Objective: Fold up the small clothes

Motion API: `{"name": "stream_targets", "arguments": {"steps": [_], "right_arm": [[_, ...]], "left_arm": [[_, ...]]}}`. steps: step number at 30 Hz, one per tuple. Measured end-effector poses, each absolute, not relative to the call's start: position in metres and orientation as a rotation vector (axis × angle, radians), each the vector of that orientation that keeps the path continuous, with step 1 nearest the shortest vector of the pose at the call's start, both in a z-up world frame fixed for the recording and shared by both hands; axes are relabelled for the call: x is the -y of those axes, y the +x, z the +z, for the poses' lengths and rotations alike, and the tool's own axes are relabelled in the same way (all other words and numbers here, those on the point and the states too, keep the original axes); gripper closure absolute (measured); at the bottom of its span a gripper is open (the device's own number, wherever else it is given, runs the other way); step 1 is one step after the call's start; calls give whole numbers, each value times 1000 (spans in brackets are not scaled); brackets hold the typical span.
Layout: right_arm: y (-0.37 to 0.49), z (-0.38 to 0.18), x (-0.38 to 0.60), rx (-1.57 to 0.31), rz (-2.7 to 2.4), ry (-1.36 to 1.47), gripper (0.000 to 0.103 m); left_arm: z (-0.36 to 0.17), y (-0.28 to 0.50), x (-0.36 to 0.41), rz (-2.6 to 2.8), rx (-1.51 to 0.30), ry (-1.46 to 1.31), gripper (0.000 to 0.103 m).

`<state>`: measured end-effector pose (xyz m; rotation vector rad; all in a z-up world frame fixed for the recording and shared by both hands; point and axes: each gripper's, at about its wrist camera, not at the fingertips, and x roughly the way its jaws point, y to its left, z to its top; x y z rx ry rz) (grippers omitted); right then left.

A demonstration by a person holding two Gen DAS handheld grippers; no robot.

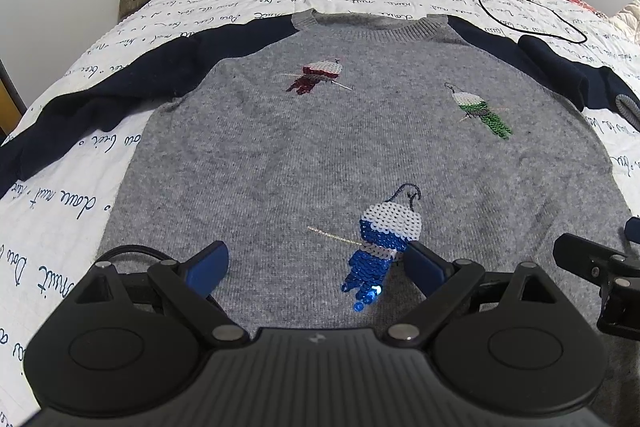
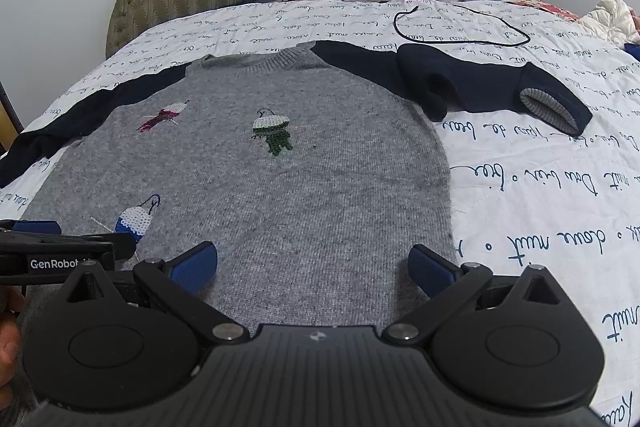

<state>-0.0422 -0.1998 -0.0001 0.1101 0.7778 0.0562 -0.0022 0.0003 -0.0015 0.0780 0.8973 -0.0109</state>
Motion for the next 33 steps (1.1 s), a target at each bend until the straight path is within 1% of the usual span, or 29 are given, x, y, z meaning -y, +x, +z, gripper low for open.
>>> {"name": "stream_targets", "arguments": {"steps": [22, 33], "right_arm": [[-45, 6, 203, -742, 91, 117, 0], [-37, 13, 234, -616, 98, 20, 0]], "left_arm": [[-1, -1, 0, 0, -910, 105, 8], [26, 19, 23, -90, -837, 173, 8]]}}
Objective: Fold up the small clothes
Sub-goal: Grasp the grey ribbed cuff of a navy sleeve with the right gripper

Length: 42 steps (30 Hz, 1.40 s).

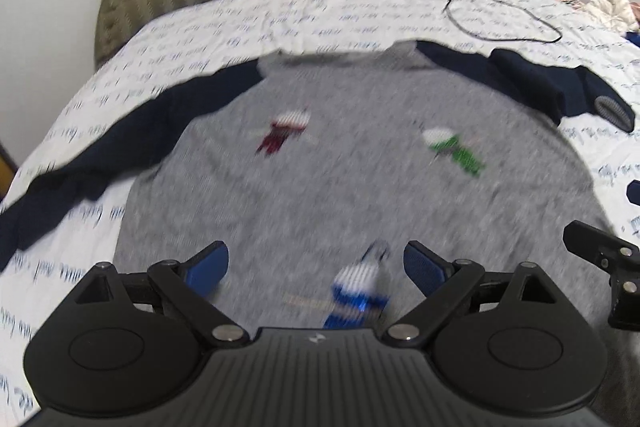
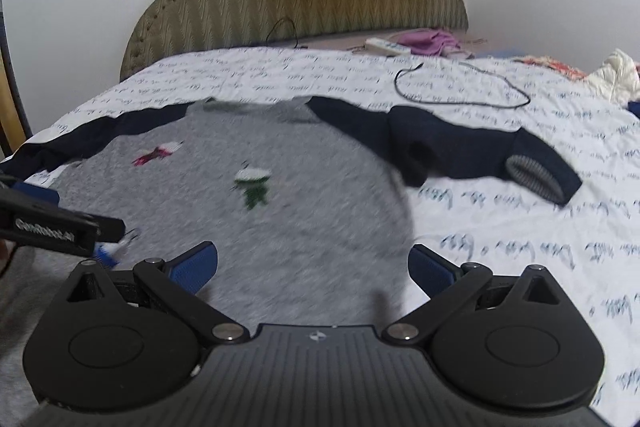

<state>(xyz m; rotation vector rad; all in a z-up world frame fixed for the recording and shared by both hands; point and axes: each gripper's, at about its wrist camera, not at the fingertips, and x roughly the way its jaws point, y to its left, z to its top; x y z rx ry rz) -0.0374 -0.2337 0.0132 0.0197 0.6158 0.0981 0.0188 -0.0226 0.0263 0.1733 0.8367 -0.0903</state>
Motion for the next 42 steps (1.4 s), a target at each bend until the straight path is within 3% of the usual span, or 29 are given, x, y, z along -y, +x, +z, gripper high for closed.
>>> {"name": "stream_targets", "arguments": {"steps": [11, 23, 28, 30, 32, 34, 42], "right_arm": [[20, -5, 333, -606, -151, -57, 3], [88, -48, 380, -620, -321, -416, 6], [97, -47, 381, -616, -301, -460, 29], [95, -43, 385, -622, -277, -421, 42], [93, -40, 389, -623, -272, -389, 64], [90, -38, 396, -614, -275, -336, 73], [87, -30, 465, -593, -243, 188, 75]], "left_arm": [[27, 47, 61, -110, -809, 228, 8], [12, 58, 76, -103, -759, 292, 8], [6, 67, 78, -93, -792, 295, 8], [4, 69, 78, -92, -795, 298, 8], [3, 69, 79, -93, -797, 304, 8], [1, 69, 80, -93, -801, 314, 8], [-3, 72, 81, -93, -817, 324, 8]]}}
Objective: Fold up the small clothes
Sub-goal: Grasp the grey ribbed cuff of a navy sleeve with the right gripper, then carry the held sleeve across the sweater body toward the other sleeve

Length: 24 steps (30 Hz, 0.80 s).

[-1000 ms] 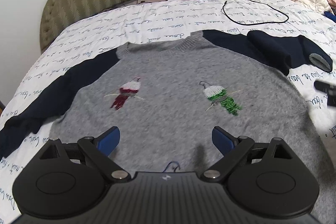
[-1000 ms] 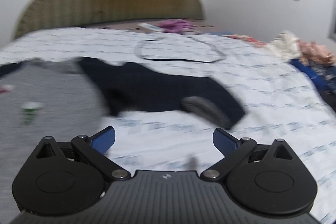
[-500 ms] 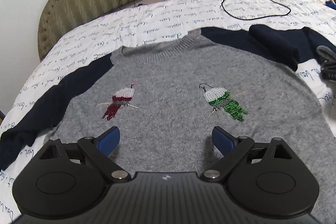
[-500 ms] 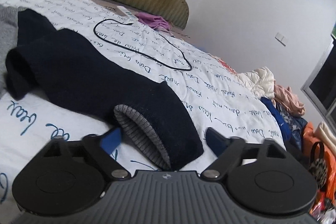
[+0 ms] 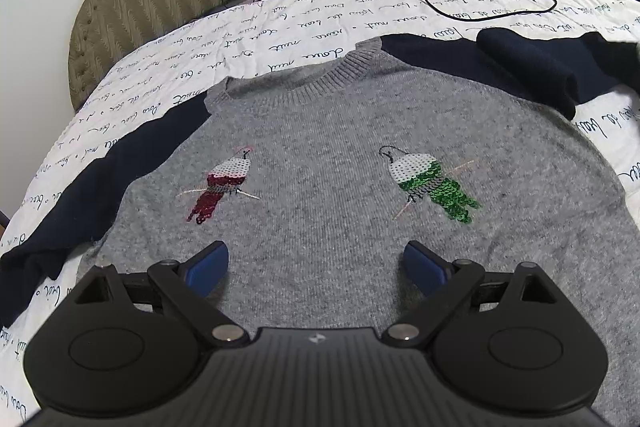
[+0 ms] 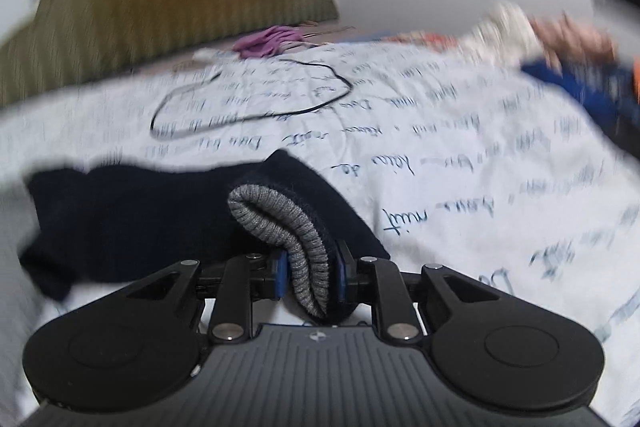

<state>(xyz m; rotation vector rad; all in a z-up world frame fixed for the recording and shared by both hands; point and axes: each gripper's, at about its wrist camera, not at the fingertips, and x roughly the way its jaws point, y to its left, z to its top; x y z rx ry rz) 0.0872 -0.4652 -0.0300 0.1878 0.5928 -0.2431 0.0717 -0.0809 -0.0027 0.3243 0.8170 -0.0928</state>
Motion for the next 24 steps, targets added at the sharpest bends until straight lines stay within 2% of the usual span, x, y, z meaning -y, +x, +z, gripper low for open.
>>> {"name": "stream_targets", "arguments": {"steps": [3, 6, 7, 9, 10, 15, 24], "right_arm": [[89, -36, 486, -588, -237, 343, 72], [92, -41, 490, -586, -228, 364, 67], [93, -41, 488, -581, -230, 352, 67], [91, -39, 485, -554, -246, 345, 78], [89, -37, 484, -543, -251, 350, 89], [83, -25, 481, -527, -191, 417, 89], [77, -25, 469, -543, 35, 784, 89]], "left_arm": [[-4, 73, 81, -89, -824, 325, 8], [-4, 75, 81, -84, -831, 320, 8], [-5, 75, 81, -83, -832, 320, 8], [-5, 75, 80, -81, -834, 321, 8], [-5, 75, 80, -80, -836, 322, 8], [-6, 75, 74, -66, -848, 316, 8], [-4, 74, 62, -60, -845, 287, 8]]}}
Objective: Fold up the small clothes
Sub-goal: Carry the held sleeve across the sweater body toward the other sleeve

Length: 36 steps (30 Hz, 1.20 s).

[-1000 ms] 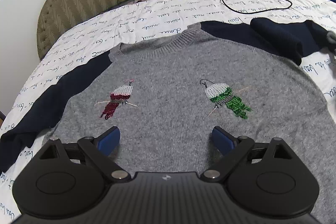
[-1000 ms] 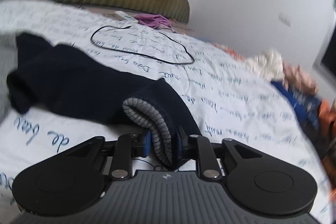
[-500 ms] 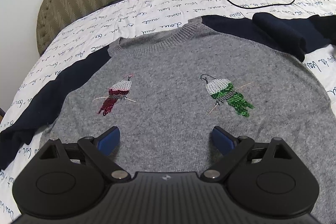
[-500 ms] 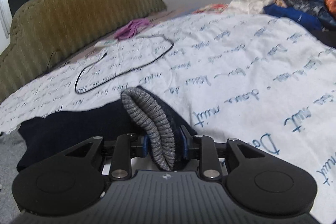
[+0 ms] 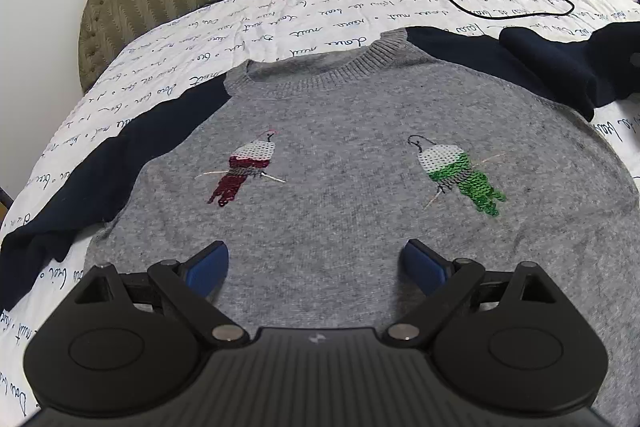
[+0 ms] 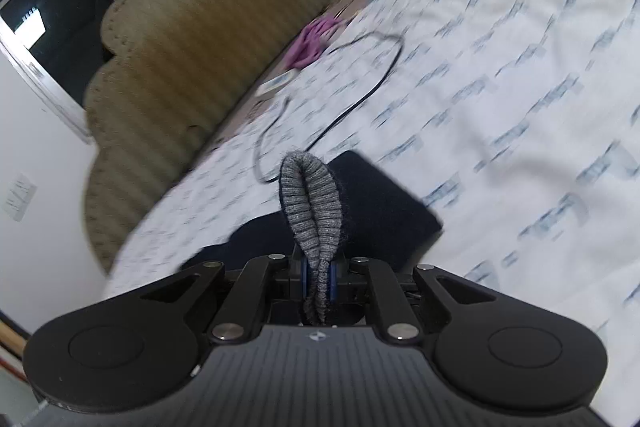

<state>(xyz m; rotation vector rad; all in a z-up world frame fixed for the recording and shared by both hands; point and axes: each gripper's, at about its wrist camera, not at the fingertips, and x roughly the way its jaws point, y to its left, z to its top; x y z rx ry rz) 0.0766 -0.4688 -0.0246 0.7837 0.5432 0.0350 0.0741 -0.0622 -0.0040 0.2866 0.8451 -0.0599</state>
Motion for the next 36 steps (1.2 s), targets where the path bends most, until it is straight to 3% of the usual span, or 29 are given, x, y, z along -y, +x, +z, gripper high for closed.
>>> {"name": "stream_targets", "arguments": {"steps": [7, 36], "right_arm": [[83, -15, 435, -559, 182, 863, 88], [110, 11, 323, -705, 443, 744, 88]], "left_arm": [[0, 73, 53, -54, -837, 256, 8], [-8, 72, 19, -45, -825, 180, 8]]}}
